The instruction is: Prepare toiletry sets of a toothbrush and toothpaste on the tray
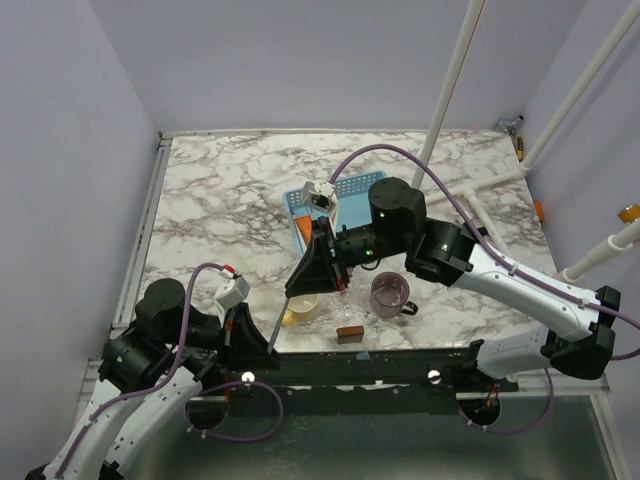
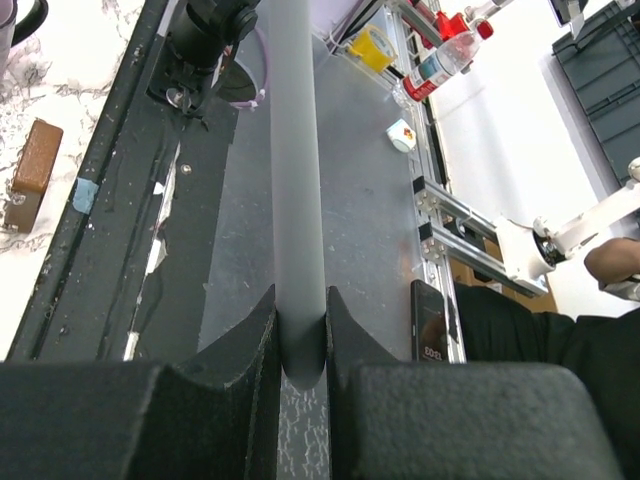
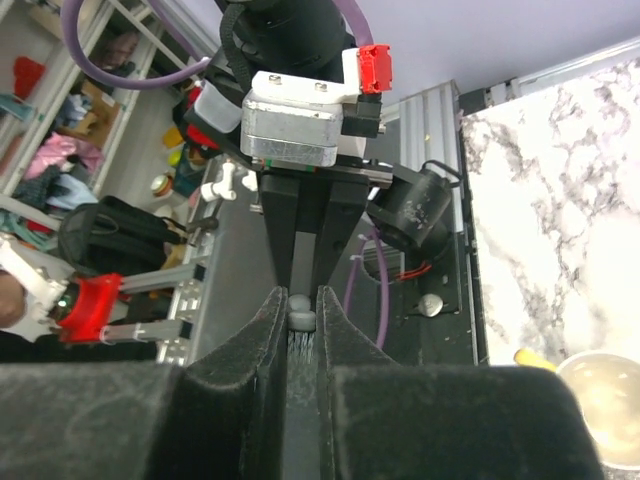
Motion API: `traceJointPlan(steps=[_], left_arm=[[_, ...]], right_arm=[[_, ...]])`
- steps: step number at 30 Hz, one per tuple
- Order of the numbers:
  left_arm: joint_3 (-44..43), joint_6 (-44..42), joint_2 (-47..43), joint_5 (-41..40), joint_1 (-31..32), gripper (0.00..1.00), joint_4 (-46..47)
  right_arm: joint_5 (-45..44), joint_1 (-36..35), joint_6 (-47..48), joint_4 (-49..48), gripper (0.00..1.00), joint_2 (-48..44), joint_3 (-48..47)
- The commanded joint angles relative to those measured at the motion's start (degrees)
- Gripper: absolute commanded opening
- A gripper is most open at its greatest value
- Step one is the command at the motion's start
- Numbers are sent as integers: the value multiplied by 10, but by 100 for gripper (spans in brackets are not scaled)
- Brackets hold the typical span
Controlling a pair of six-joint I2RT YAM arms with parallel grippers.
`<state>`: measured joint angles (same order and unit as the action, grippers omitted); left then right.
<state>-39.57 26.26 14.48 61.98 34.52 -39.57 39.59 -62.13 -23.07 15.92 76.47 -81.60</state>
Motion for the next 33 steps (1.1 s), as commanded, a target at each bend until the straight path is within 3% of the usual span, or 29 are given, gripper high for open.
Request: traceJointPlan(steps=[1,5,7,9,12,20,33], left_arm=[[-9,-15,4,-13,3,0,-9],[-9,-17,6,-20,3,3,-12],[-12,-20,9,-31,3,21,-17],[-14,-23,13,-48,3,47,-22],[-15,-26,17,-58,3,64,-19],[-33,-24,35,-125,3,77,-6],[-54,-19,40,-324,3,82,11]], right_arm=[[21,2,-2,-15,4,0,0],[33,2,-7,-30,1,-3,13],[39,2,-7,-36,1,-6,17],[36,2,-8,-37,1,-9,19],[18,2,3,-16,1,-13,13],[-61,2,47,110,1,-15,-31],[-318,2,82,288,1,-51,-49]])
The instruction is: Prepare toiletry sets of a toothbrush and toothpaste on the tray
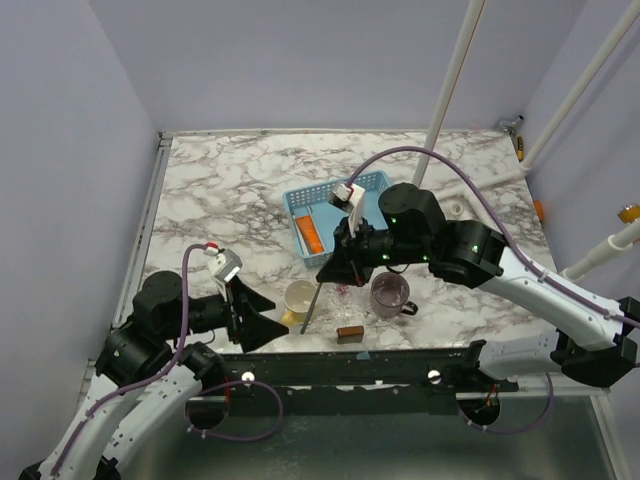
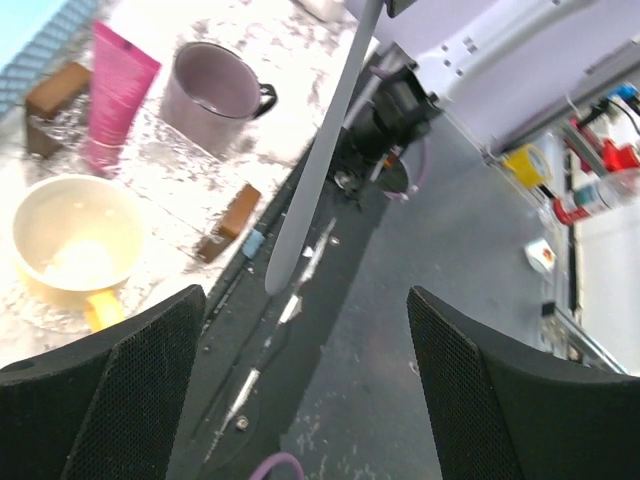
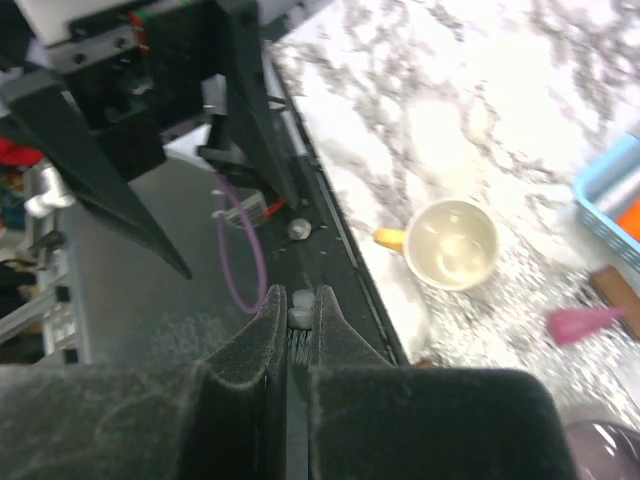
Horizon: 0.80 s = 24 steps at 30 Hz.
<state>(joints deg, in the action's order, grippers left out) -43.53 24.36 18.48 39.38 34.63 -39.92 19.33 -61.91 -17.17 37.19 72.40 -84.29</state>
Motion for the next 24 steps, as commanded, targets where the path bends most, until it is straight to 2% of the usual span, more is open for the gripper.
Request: traceJointPlan(steps=[1,4,11,18,24], left_arm=[[-16,3,3,-112,2,83,19],[-18,10,13,-142,2,86,34],[-19,16,46,-221,2,96,48],[-10,51,59,-272,2,98,60],[-32,126,46,-357,2,98,24]], right_arm=[[-127,0,26,83,1,-8,-22],[-169,0,43,101,1,-1,-14],[-267,0,73,69,1,-2,38],[-317,0,100,27,1,1,83],[-364,0,96,31,1,10,78]])
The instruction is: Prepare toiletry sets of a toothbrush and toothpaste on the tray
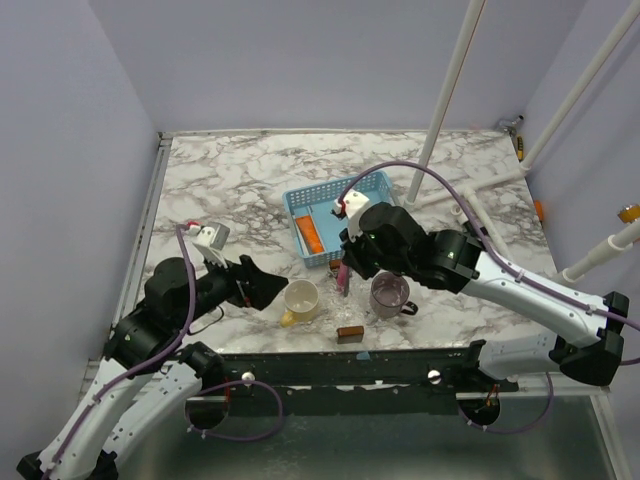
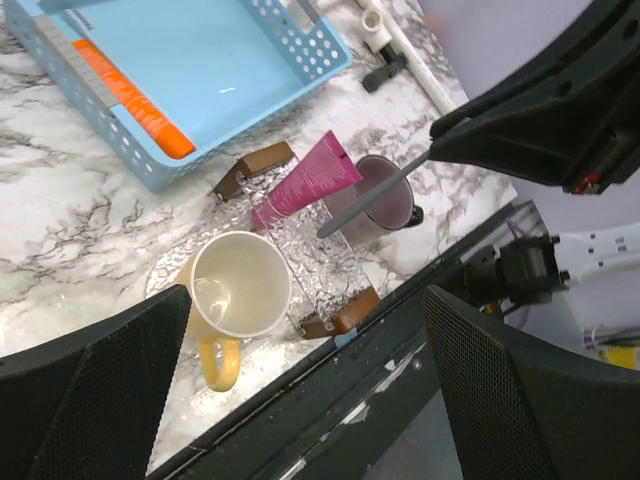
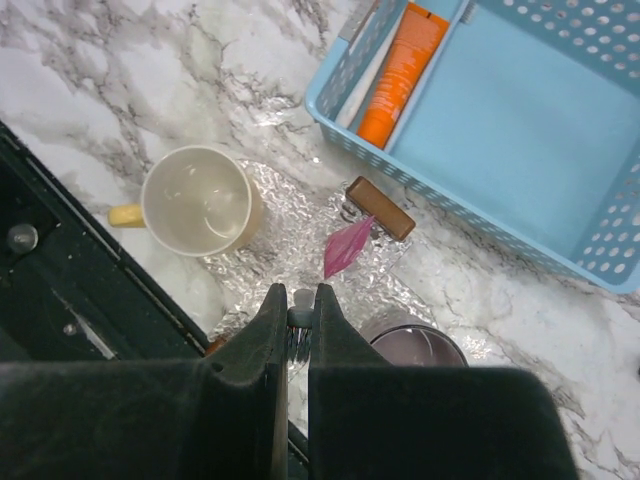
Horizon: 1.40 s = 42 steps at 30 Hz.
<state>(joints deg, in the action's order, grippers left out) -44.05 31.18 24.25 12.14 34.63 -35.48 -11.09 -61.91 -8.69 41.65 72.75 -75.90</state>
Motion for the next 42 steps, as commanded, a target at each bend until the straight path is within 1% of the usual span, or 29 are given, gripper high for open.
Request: traceJointPlan(steps=[1,3,6,8,12,16,21,27,33,42], left_arm=[[-35,67,-14,-105,2,98,-29],[-46,90,-22,-148,2,99,-45],[-51,122,-32,-182,2,99,-53],[-54,141,-35,-189,2,99,-59],[-67,175,-24,-192,1,99,-101],[-80,201,-5,-194,2,99,-148],[-90,225,-6,-204,2,99,-185],[-101,221,-13,-200,2,99,-198],[-126,218,-2,-199,2,99,-203],[-140,207,3,-205,2,99,-189]], right_arm=[[-69,0,13,-11,1,9,-8],[-80,0,13,-7,1,11,-11],[-81,0,5,-26,1,0,1],[-79,0,-5,-28,1,-11,1],[-69,0,-28,-37,1,-37,-3],[-43,0,-44,-6,1,-23,-23],[-43,0,-61,-8,1,-26,-8],[-62,0,-55,2,1,-28,11],[-51,-1,-67,22,1,-28,14],[-70,-1,-80,8,1,-42,54]])
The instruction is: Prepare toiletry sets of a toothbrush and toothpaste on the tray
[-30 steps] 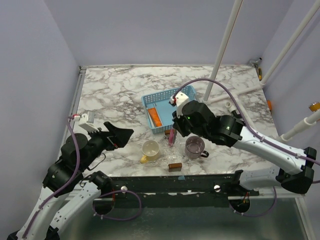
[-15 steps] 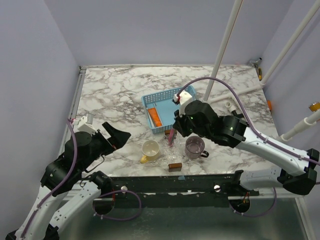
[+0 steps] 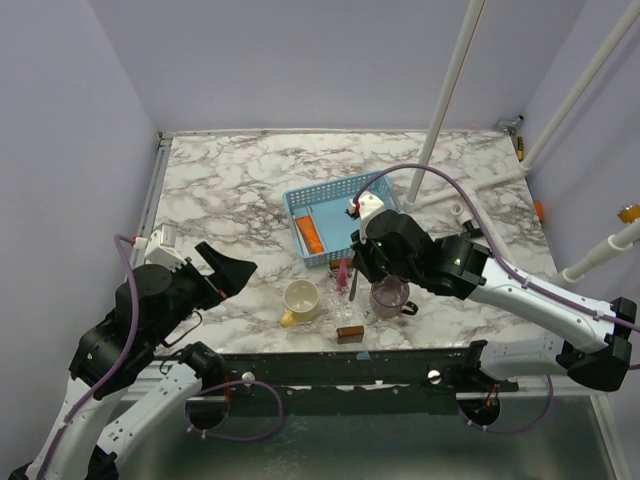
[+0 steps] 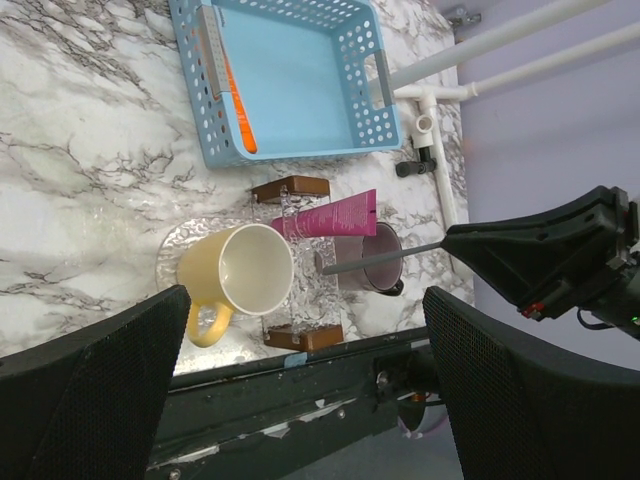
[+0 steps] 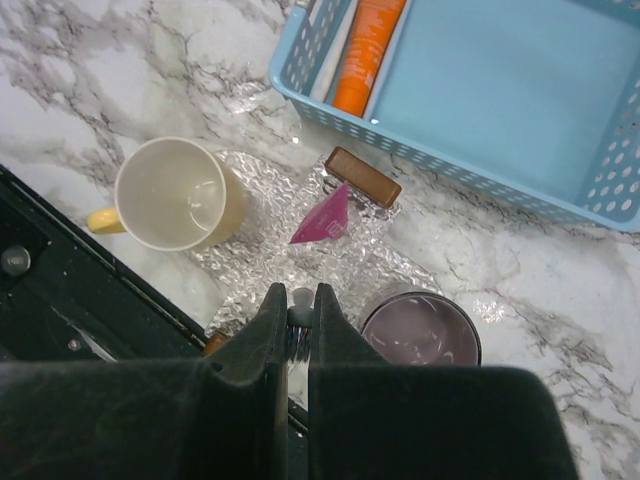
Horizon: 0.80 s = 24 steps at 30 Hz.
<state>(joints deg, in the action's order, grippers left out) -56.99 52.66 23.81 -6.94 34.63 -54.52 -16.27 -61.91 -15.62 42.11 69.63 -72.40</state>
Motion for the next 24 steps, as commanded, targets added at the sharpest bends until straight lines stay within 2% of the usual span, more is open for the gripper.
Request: traceJointPlan(steps=[1,24], left_arm=[[-11,-9,9,-14,2,99,3],[3,13,-10,-34,2,99,-9]], right_arm=[[-22,-1,-11,-2,1,-13,23],[-11,-1,-15,-74,1,12,63]])
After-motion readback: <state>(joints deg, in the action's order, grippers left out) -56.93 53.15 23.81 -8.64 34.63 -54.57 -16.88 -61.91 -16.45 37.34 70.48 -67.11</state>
